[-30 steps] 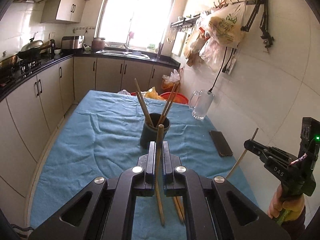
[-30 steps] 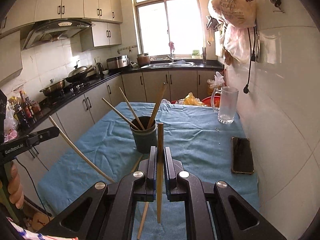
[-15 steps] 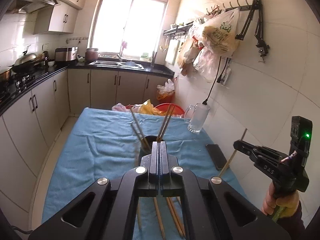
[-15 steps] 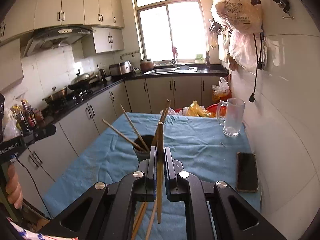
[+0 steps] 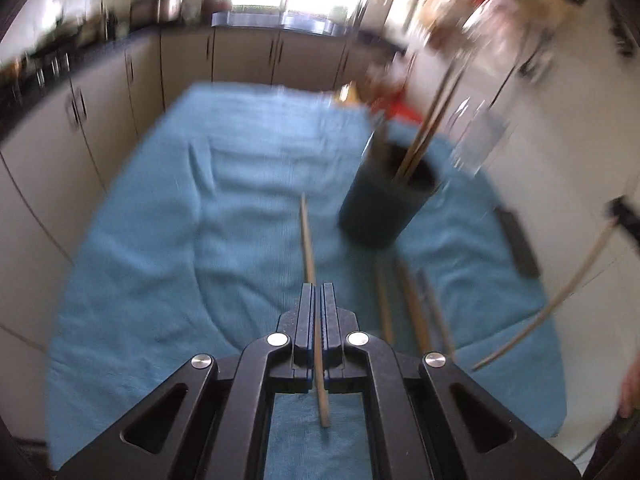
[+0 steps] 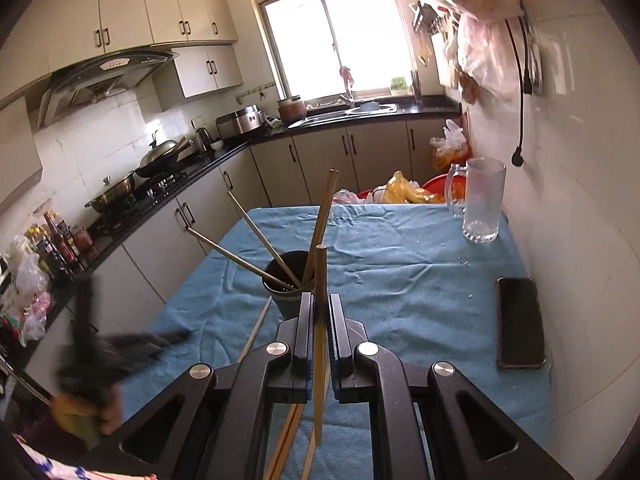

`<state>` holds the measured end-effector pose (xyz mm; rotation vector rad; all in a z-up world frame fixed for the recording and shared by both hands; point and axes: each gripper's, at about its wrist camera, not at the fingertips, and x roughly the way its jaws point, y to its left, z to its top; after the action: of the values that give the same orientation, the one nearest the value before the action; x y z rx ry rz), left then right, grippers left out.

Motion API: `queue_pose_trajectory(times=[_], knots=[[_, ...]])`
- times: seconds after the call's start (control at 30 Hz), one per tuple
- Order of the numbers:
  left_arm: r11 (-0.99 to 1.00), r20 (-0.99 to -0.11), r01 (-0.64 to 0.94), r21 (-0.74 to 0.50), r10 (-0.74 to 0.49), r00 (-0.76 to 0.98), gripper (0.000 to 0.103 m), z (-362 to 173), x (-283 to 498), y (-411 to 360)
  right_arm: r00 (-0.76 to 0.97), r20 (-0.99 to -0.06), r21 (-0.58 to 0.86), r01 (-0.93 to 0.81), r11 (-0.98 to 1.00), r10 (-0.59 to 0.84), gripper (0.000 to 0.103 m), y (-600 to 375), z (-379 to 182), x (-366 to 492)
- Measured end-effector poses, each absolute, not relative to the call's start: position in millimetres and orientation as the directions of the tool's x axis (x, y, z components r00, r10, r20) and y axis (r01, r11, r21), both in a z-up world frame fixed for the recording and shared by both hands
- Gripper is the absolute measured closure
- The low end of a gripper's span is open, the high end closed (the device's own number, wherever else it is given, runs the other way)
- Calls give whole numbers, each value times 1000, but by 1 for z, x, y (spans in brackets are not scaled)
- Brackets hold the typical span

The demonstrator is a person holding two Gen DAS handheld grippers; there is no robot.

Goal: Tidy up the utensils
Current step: 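Lift both held chopsticks upright and carry them over the black cup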

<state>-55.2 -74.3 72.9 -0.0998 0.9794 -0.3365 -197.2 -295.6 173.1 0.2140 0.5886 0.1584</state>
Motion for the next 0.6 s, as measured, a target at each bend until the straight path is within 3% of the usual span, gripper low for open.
queue_pose_trajectory(times=[0.13, 0.23, 0.27, 0.3, 0.33, 0.37, 0.6], knots=[[930, -850, 223, -292, -359, 385, 100, 28, -38, -82, 815, -540, 247, -84, 965, 209, 96, -298, 174, -193], [928, -846, 227, -295, -364, 390, 80, 21, -36, -90, 813, -544, 246, -82, 966, 207, 96, -299, 173, -192], [930, -845, 223, -293, -361, 394, 67, 22, -36, -92, 811, -545, 250, -82, 965, 210, 96, -300, 173, -190], [932, -845, 216, -291, -356, 398, 67, 22, -35, -93, 810, -547, 255, -82, 963, 214, 96, -301, 172, -188], [940, -857, 210, -269, -334, 394, 69, 20, -34, -95, 808, -548, 259, -81, 963, 215, 96, -301, 171, -187], [945, -867, 205, -254, -317, 385, 94, 21, -31, -94, 807, -550, 263, -79, 961, 217, 96, -301, 170, -185], [947, -893, 188, -259, -309, 327, 96, 18, -60, -85, 796, -558, 280, -84, 956, 233, 96, -302, 165, -179]])
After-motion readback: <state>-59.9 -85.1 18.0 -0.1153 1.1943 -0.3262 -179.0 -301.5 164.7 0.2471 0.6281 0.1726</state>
